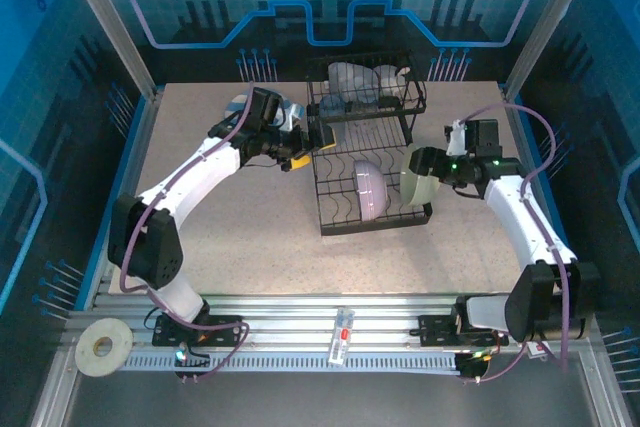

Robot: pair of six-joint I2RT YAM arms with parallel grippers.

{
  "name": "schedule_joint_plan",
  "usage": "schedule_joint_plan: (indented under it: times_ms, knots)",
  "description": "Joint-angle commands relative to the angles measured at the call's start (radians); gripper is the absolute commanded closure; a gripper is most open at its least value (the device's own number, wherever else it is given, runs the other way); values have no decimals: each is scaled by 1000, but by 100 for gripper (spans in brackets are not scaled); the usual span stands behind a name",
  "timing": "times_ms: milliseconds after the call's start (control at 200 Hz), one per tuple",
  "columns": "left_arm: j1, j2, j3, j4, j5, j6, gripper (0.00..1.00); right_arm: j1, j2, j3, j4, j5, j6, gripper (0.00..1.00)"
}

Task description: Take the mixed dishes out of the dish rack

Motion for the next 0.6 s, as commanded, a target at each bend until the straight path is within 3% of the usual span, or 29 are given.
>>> schedule_joint_plan:
  times_ms: [0,595]
  knots:
    - [-15,-39,23,-44,-10,46,1,-31,-53,-8,120,-100,34,81]
    - [-83,-15,96,-100,14,115,1,-121,-129,-72,264,-303,155,81]
